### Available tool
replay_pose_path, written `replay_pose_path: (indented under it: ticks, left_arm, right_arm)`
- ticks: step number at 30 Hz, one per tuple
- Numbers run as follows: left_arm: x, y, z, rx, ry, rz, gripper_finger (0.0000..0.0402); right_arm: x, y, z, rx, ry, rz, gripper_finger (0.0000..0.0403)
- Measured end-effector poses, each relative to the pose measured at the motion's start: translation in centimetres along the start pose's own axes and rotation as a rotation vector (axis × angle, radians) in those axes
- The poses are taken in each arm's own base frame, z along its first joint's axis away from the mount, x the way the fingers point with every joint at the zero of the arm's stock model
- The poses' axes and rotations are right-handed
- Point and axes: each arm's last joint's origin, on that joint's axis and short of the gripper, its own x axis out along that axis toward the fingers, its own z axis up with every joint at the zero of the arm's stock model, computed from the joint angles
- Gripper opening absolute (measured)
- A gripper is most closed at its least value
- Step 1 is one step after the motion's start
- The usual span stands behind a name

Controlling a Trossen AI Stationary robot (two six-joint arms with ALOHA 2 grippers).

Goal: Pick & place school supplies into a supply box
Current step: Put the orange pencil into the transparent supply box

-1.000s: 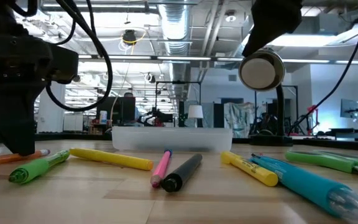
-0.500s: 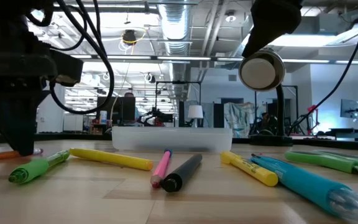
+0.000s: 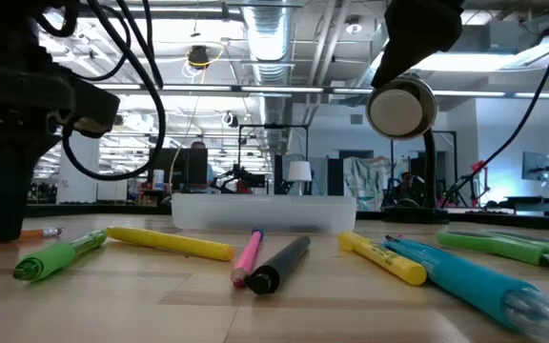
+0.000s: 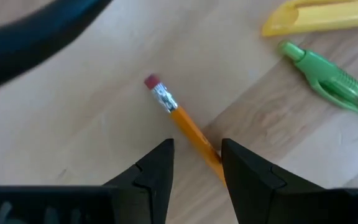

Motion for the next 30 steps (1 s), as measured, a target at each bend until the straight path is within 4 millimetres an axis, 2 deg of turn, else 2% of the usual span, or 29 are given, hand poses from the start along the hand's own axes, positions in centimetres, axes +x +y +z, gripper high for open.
replay_pose_path:
  ticks: [14, 25, 30]
  left_arm:
    - [-0.1, 0.5, -1.4, 0.038, 0.043, 0.061, 0.0128]
    - [-0.1, 0.7, -1.6, 0.159, 0.049, 0.084, 0.0054]
    - [-0.1, 0.8, -1.5, 0.219, 0.037, 0.092, 0.0033]
  right_arm:
    - [0.0, 0.0, 0.0, 0.0, 0.0, 0.0, 0.0118]
    - [0.0, 0.0, 0.0, 0.004, -0.003, 0.002, 0.0118]
    - [0.0, 0.0, 0.0, 0.005, -0.003, 0.002, 0.0118]
